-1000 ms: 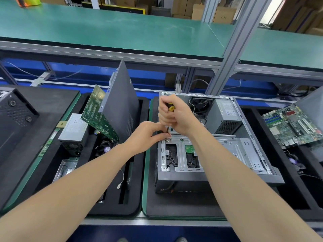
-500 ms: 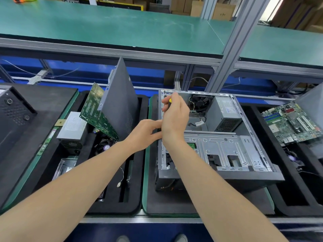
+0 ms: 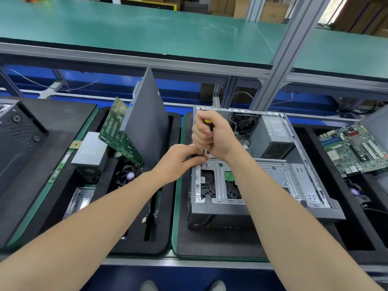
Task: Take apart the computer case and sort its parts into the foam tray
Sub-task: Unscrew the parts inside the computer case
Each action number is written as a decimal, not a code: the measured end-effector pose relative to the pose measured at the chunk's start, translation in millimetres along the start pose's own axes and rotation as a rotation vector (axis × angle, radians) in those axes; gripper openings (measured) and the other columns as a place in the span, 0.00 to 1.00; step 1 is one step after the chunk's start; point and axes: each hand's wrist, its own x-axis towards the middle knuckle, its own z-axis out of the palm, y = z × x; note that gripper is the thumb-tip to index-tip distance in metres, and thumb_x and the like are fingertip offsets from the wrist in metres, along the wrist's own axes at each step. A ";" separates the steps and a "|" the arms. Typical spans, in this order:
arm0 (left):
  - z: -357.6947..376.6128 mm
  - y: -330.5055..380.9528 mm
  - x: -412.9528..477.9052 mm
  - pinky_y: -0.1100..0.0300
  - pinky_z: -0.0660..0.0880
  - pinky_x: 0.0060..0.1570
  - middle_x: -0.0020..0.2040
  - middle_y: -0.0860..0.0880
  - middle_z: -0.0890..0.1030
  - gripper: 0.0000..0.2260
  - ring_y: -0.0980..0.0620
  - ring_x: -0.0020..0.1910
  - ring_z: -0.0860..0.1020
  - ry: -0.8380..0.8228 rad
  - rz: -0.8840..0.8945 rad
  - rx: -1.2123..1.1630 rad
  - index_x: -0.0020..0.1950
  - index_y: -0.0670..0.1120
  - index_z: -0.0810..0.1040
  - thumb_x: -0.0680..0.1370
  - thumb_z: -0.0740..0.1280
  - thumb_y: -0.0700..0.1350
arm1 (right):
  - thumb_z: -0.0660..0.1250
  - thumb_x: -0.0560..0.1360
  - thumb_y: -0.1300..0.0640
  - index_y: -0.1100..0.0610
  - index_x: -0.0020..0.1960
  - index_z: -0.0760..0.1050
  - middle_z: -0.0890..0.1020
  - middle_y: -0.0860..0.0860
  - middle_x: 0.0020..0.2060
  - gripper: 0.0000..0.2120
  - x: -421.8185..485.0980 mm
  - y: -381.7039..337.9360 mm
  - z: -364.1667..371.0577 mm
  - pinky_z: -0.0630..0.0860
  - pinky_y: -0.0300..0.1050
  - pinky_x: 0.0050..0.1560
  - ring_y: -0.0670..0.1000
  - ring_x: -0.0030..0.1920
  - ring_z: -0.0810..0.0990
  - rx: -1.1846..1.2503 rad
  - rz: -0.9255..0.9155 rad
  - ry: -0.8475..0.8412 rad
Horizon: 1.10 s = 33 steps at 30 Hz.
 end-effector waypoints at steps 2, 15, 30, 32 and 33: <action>0.9 2.2 -0.7 0.55 0.77 0.52 0.48 0.56 0.85 0.07 0.53 0.48 0.81 -0.001 -0.011 0.003 0.56 0.51 0.85 0.82 0.68 0.48 | 0.54 0.83 0.55 0.51 0.27 0.64 0.58 0.47 0.22 0.25 0.6 -3.7 -5.1 0.46 0.48 0.29 0.49 0.24 0.52 0.024 0.032 -0.077; 0.8 -5.0 1.2 0.73 0.72 0.48 0.49 0.60 0.83 0.07 0.58 0.49 0.81 0.023 0.090 -0.014 0.55 0.51 0.84 0.81 0.68 0.50 | 0.63 0.78 0.64 0.62 0.39 0.77 0.77 0.58 0.31 0.10 -13.7 0.0 26.5 0.76 0.49 0.36 0.55 0.32 0.76 -0.197 -0.226 0.504; 1.3 -6.7 4.2 0.64 0.75 0.47 0.47 0.65 0.81 0.06 0.58 0.45 0.80 0.002 0.180 0.073 0.55 0.56 0.79 0.81 0.65 0.52 | 0.60 0.79 0.64 0.55 0.30 0.59 0.60 0.49 0.25 0.20 -13.6 9.3 41.4 0.56 0.43 0.29 0.49 0.28 0.56 -0.080 -0.279 0.627; 2.9 -9.7 4.3 0.53 0.75 0.48 0.46 0.58 0.82 0.09 0.53 0.44 0.79 0.005 0.142 0.103 0.53 0.53 0.80 0.82 0.64 0.54 | 0.61 0.81 0.60 0.55 0.31 0.59 0.60 0.48 0.24 0.22 -15.0 5.1 34.2 0.55 0.40 0.27 0.48 0.26 0.56 -0.052 -0.225 0.536; 3.1 -8.5 3.5 0.56 0.74 0.50 0.46 0.60 0.82 0.08 0.54 0.45 0.78 0.011 0.138 0.107 0.52 0.53 0.80 0.82 0.64 0.54 | 0.62 0.82 0.58 0.55 0.31 0.59 0.59 0.49 0.24 0.22 -14.6 2.9 30.2 0.54 0.40 0.27 0.49 0.25 0.55 -0.038 -0.183 0.486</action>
